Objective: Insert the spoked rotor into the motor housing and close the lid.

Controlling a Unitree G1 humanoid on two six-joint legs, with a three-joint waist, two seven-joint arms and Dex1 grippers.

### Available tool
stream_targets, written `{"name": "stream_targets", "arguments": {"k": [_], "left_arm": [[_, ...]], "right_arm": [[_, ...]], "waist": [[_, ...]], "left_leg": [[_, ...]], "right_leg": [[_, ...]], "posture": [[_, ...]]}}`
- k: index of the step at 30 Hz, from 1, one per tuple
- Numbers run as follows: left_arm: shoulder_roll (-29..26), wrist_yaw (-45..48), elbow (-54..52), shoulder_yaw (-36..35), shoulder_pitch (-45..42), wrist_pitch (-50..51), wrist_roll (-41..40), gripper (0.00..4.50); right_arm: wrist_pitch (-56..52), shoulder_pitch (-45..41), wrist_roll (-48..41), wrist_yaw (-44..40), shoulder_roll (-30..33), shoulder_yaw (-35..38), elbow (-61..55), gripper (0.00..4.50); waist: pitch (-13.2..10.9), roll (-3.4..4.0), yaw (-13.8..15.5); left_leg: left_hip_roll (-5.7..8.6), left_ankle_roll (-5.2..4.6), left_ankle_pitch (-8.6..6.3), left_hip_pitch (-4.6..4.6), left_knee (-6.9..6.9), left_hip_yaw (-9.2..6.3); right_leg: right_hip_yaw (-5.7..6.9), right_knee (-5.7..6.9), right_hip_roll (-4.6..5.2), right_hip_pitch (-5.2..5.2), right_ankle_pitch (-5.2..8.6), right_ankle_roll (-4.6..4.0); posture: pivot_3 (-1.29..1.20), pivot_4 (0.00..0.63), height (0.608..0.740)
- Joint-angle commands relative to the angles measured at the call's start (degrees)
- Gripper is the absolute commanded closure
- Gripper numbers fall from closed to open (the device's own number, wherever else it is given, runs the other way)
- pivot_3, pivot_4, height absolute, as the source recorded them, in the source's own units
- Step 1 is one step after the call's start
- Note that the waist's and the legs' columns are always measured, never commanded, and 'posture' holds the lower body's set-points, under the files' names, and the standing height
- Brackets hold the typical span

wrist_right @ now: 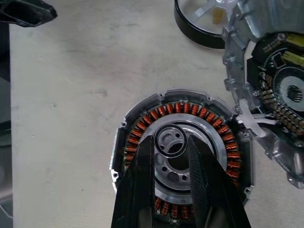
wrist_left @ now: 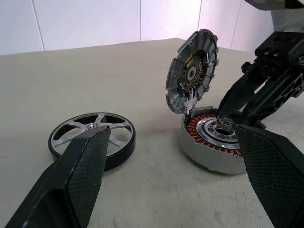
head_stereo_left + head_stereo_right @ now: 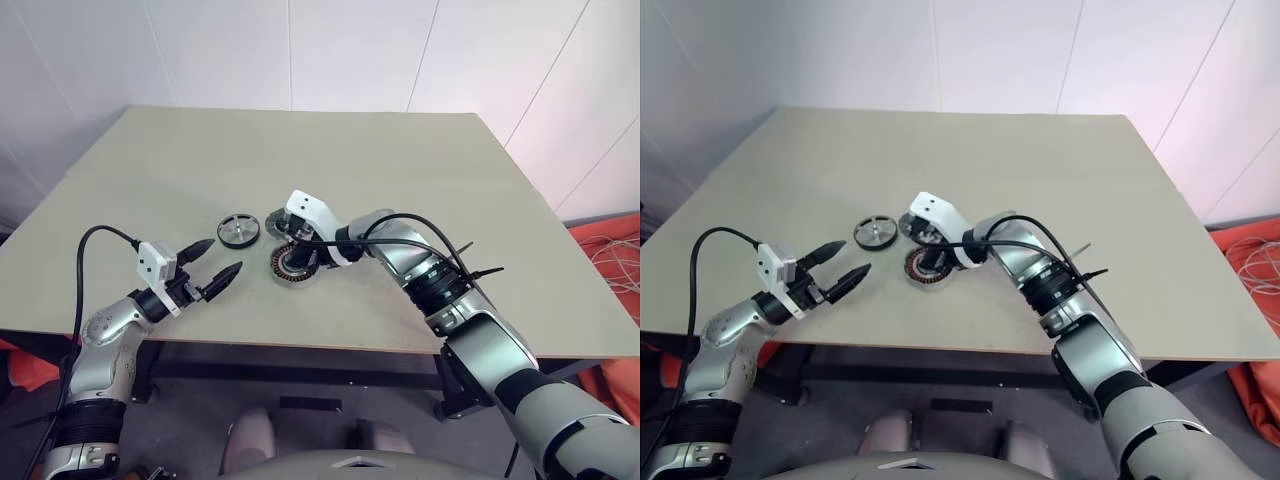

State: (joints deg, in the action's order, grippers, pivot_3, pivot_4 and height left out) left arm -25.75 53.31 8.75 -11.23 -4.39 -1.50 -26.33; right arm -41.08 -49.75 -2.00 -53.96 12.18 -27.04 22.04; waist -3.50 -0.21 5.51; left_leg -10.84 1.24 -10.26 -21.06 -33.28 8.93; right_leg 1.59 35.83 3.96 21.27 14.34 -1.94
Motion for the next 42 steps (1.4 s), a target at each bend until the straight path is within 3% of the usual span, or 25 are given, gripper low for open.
{"name": "stream_targets", "arguments": {"k": [1, 42], "left_arm": [[-0.4, -0.1, -1.0, -0.8, -1.1, -1.0, -0.2, 0.00], [-0.5, -0.6, -1.3, -0.5, -2.0, -0.2, -0.1, 0.00]], "right_arm": [[1.6, -1.8, 0.5, 0.5, 0.1, 1.3, 0.1, 3.83], [2.5, -0.4, 1.4, -1.0, 0.3, 1.1, 2.5, 3.83]], "waist": [[0.0, 0.00, 0.0], [0.0, 0.00, 0.0]], "left_leg": [[0.00, 0.00, 0.00, 0.00, 0.00, 0.00], [0.00, 0.01, 0.01, 0.01, 0.00, 0.00]], "right_leg": [[0.00, 0.00, 0.00, 0.00, 0.00, 0.00], [0.00, 0.02, 0.00, 0.00, 0.00, 0.00]], "posture": [[0.00, 0.000, 0.740], [0.00, 0.000, 0.740]]}}
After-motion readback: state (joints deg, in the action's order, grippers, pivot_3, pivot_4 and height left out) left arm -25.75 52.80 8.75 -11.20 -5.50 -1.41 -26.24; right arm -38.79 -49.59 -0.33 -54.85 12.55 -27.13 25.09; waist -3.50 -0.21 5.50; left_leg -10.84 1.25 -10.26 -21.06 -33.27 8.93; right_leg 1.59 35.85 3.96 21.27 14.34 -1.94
